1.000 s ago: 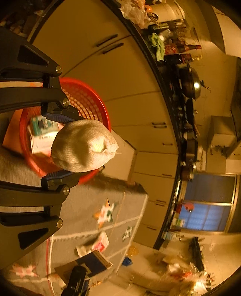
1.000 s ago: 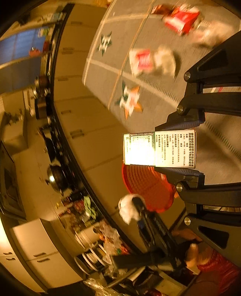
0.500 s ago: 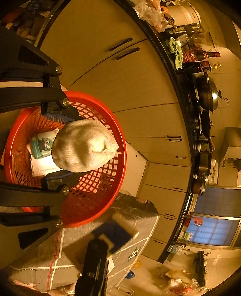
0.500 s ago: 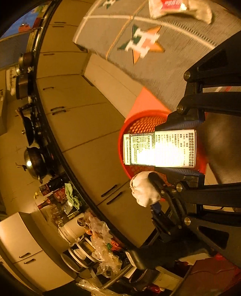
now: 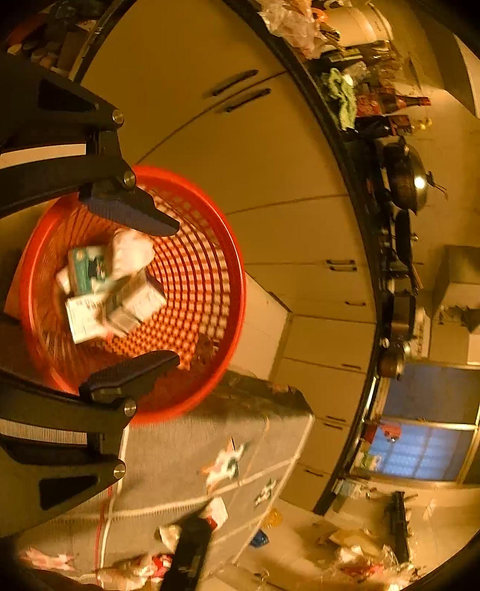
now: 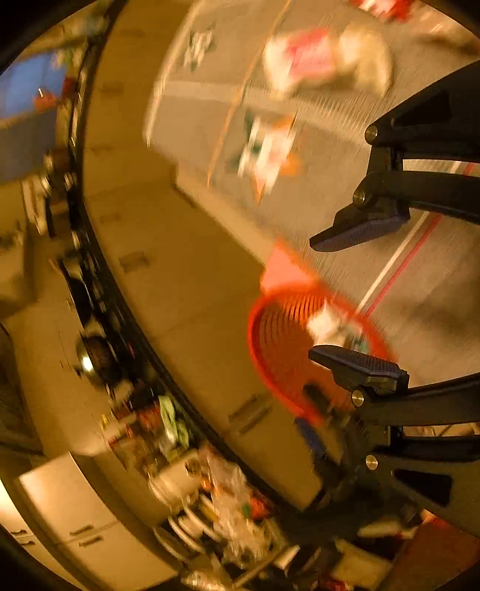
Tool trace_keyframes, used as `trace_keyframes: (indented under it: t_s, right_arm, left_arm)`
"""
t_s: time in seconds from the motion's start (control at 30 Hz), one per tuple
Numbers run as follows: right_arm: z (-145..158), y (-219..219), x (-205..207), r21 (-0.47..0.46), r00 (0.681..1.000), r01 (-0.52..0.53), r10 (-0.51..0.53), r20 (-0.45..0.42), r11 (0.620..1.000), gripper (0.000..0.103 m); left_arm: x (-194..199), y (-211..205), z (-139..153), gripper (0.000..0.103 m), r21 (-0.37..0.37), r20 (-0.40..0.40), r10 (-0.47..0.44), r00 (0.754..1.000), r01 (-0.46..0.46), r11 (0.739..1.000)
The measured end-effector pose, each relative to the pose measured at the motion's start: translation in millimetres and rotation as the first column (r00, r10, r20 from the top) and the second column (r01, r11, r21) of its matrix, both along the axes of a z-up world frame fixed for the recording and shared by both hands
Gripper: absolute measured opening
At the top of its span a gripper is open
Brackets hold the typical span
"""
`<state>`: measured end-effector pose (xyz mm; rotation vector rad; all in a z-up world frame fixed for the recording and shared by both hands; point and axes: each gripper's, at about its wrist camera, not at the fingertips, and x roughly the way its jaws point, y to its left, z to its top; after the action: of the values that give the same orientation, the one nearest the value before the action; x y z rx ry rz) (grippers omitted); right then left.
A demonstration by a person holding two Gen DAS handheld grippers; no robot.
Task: Collect trash
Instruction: 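Open the left tool over the basket while the right tool releases the leaflet in, then grasp the clear plastic bag with the left tool while the right tool grasps the tan tape roll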
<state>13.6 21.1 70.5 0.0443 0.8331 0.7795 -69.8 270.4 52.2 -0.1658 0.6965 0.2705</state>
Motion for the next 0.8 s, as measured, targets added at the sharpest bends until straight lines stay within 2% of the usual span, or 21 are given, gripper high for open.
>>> trace_keyframes:
  t_s: [0.1, 0.2, 0.37, 0.43, 0.63, 0.73, 0.8]
  right_arm:
    - [1.0, -58.4, -19.7, -0.079, 0.987, 0.149, -0.144, 0.069, 0.986, 0.058]
    - [2.4, -126.6, -35.3, -0.068, 0.959, 0.278, -0.273, 0.075, 0.958, 0.058]
    - [0.3, -234.1, -55.7, -0.090, 0.876, 0.482, -0.478, 0.061, 0.872, 0.058]
    - [-3.1, -272.9, -60.1, -0.074, 0.844, 0.536, -0.534, 0.038, 0.841, 0.058]
    - [-11.5, -368.4, -50.4, -0.088, 0.704, 0.707, -0.711, -0.005, 0.701, 0.058]
    - [-21.0, -399.2, -33.1, -0.090, 0.663, 0.741, -0.746, -0.067, 0.666, 0.058]
    - [-27.9, -411.6, -26.4, -0.084, 0.648, 0.750, -0.755, -0.103, 0.656, 0.056]
  left_arm:
    - [-2.0, -31.1, 8.4, 0.063, 0.001, 0.017, -0.077, 0.997, 0.077, 0.997]
    - [-1.9, -75.4, 14.3, 0.065, 0.012, 0.025, -0.179, 0.983, 0.179, 0.984]
    - [4.0, -155.1, 11.7, 0.068, 0.020, 0.004, -0.332, 0.943, 0.332, 0.943]
    - [8.8, -186.1, 6.3, 0.068, -0.010, -0.026, -0.396, 0.918, 0.396, 0.918]
    - [21.8, -262.2, 4.2, 0.070, -0.068, -0.069, -0.534, 0.842, 0.530, 0.845]
    - [35.2, -293.6, 3.4, 0.074, -0.087, -0.092, -0.584, 0.807, 0.577, 0.812]
    - [43.1, -308.8, -0.4, 0.074, -0.118, -0.103, -0.603, 0.791, 0.592, 0.797]
